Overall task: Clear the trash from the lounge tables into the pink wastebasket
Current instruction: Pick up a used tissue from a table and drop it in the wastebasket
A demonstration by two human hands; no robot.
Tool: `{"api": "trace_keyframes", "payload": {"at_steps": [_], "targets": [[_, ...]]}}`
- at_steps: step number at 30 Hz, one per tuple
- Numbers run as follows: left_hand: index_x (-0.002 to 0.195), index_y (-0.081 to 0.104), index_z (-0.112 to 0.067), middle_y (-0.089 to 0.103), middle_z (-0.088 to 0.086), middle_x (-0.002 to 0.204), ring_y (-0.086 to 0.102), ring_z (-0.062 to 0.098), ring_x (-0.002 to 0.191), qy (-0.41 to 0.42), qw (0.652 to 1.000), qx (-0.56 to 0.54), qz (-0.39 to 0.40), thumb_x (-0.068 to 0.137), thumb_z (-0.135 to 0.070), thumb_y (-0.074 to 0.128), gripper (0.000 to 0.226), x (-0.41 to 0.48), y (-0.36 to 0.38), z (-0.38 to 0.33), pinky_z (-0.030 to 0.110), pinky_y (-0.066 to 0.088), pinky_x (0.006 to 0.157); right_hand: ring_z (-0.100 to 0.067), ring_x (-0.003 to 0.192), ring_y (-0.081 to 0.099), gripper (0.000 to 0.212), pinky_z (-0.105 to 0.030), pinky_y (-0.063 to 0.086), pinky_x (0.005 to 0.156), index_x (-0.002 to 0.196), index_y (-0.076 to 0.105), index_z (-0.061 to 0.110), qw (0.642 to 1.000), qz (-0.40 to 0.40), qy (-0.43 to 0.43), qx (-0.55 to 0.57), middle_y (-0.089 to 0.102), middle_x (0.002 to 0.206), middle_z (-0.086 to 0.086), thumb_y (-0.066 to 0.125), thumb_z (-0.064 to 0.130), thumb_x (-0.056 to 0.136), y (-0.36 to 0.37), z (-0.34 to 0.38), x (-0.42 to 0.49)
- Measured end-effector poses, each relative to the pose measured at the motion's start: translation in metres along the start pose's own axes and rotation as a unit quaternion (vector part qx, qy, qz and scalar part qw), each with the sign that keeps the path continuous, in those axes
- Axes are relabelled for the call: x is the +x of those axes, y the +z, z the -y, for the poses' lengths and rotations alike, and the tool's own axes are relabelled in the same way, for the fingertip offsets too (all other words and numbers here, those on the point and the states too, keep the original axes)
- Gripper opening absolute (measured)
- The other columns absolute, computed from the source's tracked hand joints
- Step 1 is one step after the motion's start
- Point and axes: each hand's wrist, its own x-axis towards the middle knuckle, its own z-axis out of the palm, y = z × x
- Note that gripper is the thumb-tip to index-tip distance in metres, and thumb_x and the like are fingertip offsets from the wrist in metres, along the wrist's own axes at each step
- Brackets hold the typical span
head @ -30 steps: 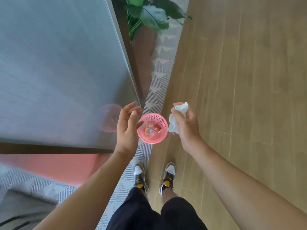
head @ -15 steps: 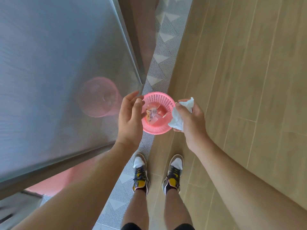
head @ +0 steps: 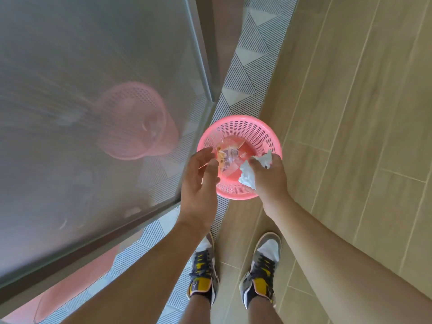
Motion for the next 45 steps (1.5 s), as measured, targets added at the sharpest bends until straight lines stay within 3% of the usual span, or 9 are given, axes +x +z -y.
{"api": "trace_keyframes", "payload": {"at_steps": [7, 11, 14, 17, 24, 32, 35, 39, 45], "targets": [[0.139, 0.056, -0.022, 0.061, 0.002, 0.138, 0.063, 0.016, 0.125, -0.009, 1.0, 0.021, -0.012, 0.095, -0.043, 0.05, 0.05, 0.013, 0.002, 0.019, 0.044, 0.059, 0.102, -0.031, 0.124, 0.059, 0.05, -0.056, 0.054, 0.104, 0.144, 0.049, 0.02, 0.998, 0.018, 0.029, -0.048, 0.052, 0.144, -0.01, 0.063, 0.045, 0.103, 0.004, -0.021, 0.023], [0.138, 0.057, -0.019, 0.062, 0.003, 0.137, 0.063, 0.019, 0.124, -0.006, 1.0, 0.009, -0.018, 0.094, -0.041, 0.051, 0.049, 0.012, 0.003, 0.005, 0.048, 0.057, 0.104, -0.027, 0.118, 0.063, 0.037, -0.056, 0.054, 0.104, 0.135, 0.059, 0.019, 0.998, 0.016, 0.026, -0.056, 0.065, 0.13, -0.004, 0.056, 0.043, 0.106, -0.011, -0.017, 0.005], [0.129, 0.059, -0.03, 0.063, -0.003, 0.133, 0.063, 0.017, 0.123, 0.011, 1.0, 0.001, -0.008, 0.094, -0.042, 0.051, 0.038, 0.009, 0.005, -0.013, 0.049, 0.056, 0.105, -0.017, 0.118, 0.065, 0.01, -0.053, 0.051, 0.11, 0.111, 0.067, 0.035, 1.0, 0.005, -0.024, 0.014, 0.068, 0.116, 0.013, 0.058, 0.038, 0.107, -0.027, 0.004, -0.017], [0.122, 0.058, -0.04, 0.062, -0.009, 0.13, 0.062, 0.016, 0.124, 0.026, 1.0, -0.009, 0.002, 0.093, -0.045, 0.052, 0.031, 0.0, 0.009, -0.038, 0.052, 0.054, 0.109, -0.013, 0.116, 0.068, 0.008, -0.051, 0.052, 0.11, 0.105, 0.068, 0.038, 0.993, -0.014, -0.082, 0.085, 0.073, 0.116, 0.008, 0.061, 0.037, 0.106, -0.042, 0.037, -0.047], [0.131, 0.06, -0.035, 0.067, -0.031, 0.118, 0.063, 0.014, 0.126, 0.094, 0.994, 0.001, 0.048, 0.095, -0.049, 0.053, 0.039, -0.048, 0.02, -0.126, 0.055, 0.049, 0.113, -0.006, 0.116, 0.069, 0.041, -0.048, 0.052, 0.11, 0.121, 0.068, 0.028, 0.969, -0.034, -0.193, 0.153, 0.074, 0.117, 0.012, 0.055, 0.055, 0.094, -0.081, 0.129, -0.135], [0.14, 0.057, -0.026, 0.066, -0.018, 0.135, 0.056, 0.013, 0.139, 0.17, 0.981, -0.02, 0.091, 0.097, -0.049, 0.05, 0.05, -0.14, 0.011, -0.255, 0.059, 0.045, 0.117, -0.012, 0.131, 0.063, 0.051, -0.052, 0.047, 0.116, 0.125, 0.064, 0.031, 0.945, -0.046, -0.279, 0.166, 0.068, 0.136, 0.001, 0.05, 0.064, 0.089, -0.142, 0.222, -0.258], [0.139, 0.055, -0.039, 0.063, -0.021, 0.14, 0.054, 0.01, 0.141, 0.194, 0.974, -0.016, 0.119, 0.097, -0.048, 0.049, 0.043, -0.183, 0.001, -0.307, 0.058, 0.044, 0.117, -0.011, 0.129, 0.064, 0.051, -0.051, 0.049, 0.114, 0.125, 0.064, 0.031, 0.935, -0.053, -0.3, 0.18, 0.069, 0.134, 0.002, 0.049, 0.064, 0.089, -0.166, 0.255, -0.312], [0.141, 0.052, -0.044, 0.059, -0.027, 0.143, 0.052, 0.006, 0.142, 0.222, 0.965, -0.026, 0.137, 0.097, -0.05, 0.049, 0.044, -0.237, -0.011, -0.37, 0.04, 0.051, 0.112, -0.009, 0.126, 0.065, 0.05, -0.048, 0.052, 0.111, 0.125, 0.064, 0.033, 0.924, -0.065, -0.326, 0.191, 0.069, 0.13, 0.005, 0.048, 0.065, 0.089, -0.195, 0.292, -0.378], [0.15, 0.048, -0.033, 0.055, -0.016, 0.153, 0.05, 0.004, 0.144, 0.271, 0.945, -0.006, 0.181, 0.096, -0.052, 0.047, 0.057, -0.318, -0.038, -0.447, 0.053, 0.041, 0.121, -0.01, 0.127, 0.064, 0.055, -0.048, 0.051, 0.113, 0.128, 0.063, 0.029, 0.9, -0.082, -0.381, 0.196, 0.069, 0.128, 0.006, 0.051, 0.066, 0.089, -0.234, 0.334, -0.474]]}}
